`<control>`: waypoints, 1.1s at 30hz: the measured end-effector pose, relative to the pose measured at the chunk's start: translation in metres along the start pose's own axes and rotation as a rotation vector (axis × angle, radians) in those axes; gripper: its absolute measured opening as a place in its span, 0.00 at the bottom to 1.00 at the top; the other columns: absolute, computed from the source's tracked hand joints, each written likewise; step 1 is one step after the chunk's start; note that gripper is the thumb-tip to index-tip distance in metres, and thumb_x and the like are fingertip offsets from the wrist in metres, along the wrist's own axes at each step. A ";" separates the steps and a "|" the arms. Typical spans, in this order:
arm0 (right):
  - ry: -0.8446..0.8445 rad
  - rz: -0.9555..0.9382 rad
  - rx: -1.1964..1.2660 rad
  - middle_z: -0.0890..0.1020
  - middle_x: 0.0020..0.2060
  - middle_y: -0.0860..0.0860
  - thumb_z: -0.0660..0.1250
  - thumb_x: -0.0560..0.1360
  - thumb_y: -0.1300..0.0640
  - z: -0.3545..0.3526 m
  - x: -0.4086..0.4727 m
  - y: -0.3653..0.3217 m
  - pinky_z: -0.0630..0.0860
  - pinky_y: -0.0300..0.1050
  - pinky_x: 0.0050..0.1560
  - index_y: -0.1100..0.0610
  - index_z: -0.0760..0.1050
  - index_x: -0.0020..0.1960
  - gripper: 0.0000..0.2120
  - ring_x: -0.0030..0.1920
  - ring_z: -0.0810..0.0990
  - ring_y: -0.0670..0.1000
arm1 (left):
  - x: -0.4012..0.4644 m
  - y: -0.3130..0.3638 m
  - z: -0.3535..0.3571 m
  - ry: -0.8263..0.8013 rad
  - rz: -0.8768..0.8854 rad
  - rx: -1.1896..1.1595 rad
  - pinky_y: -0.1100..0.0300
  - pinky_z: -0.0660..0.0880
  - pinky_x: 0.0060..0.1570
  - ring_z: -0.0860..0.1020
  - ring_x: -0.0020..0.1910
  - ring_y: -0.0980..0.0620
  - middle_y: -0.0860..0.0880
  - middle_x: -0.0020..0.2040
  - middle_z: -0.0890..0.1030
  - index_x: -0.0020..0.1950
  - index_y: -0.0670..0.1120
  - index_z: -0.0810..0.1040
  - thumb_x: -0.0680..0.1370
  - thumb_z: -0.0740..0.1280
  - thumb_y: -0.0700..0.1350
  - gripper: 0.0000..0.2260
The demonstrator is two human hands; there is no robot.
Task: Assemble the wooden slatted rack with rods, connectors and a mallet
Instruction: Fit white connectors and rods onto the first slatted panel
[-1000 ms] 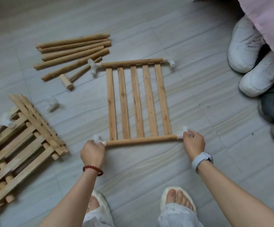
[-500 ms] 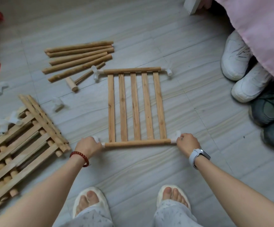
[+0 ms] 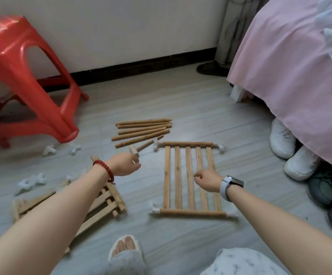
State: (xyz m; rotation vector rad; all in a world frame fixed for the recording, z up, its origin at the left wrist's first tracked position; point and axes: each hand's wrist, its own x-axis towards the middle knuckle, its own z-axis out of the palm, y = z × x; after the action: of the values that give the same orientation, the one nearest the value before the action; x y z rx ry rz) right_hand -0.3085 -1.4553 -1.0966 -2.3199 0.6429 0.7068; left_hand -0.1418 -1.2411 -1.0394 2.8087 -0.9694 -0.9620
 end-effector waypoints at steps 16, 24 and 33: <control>0.045 -0.188 -0.409 0.72 0.68 0.54 0.50 0.81 0.55 -0.021 0.096 -0.108 0.73 0.48 0.59 0.52 0.65 0.72 0.20 0.64 0.73 0.55 | 0.063 -0.114 0.029 0.184 -0.161 -0.329 0.57 0.66 0.65 0.70 0.67 0.47 0.43 0.69 0.71 0.71 0.42 0.68 0.82 0.57 0.45 0.18; 0.078 -0.149 -0.410 0.67 0.69 0.55 0.52 0.80 0.57 -0.005 0.205 -0.078 0.69 0.53 0.62 0.54 0.61 0.73 0.21 0.66 0.68 0.58 | 0.185 -0.121 0.056 0.245 -0.225 -0.274 0.48 0.64 0.67 0.61 0.71 0.42 0.44 0.73 0.63 0.73 0.44 0.63 0.81 0.54 0.42 0.19; 0.244 -0.087 -0.421 0.63 0.70 0.54 0.54 0.77 0.62 -0.001 0.286 -0.048 0.61 0.53 0.67 0.55 0.56 0.74 0.25 0.70 0.59 0.56 | 0.294 -0.103 0.055 0.317 -0.183 -0.077 0.45 0.59 0.66 0.62 0.69 0.44 0.47 0.70 0.67 0.69 0.46 0.68 0.81 0.55 0.43 0.16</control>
State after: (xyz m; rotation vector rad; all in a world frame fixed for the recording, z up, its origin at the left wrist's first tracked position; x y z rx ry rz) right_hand -0.0682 -1.4974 -1.2540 -2.8361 0.5323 0.5633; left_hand 0.0656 -1.3140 -1.2665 2.8980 -0.6339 -0.5250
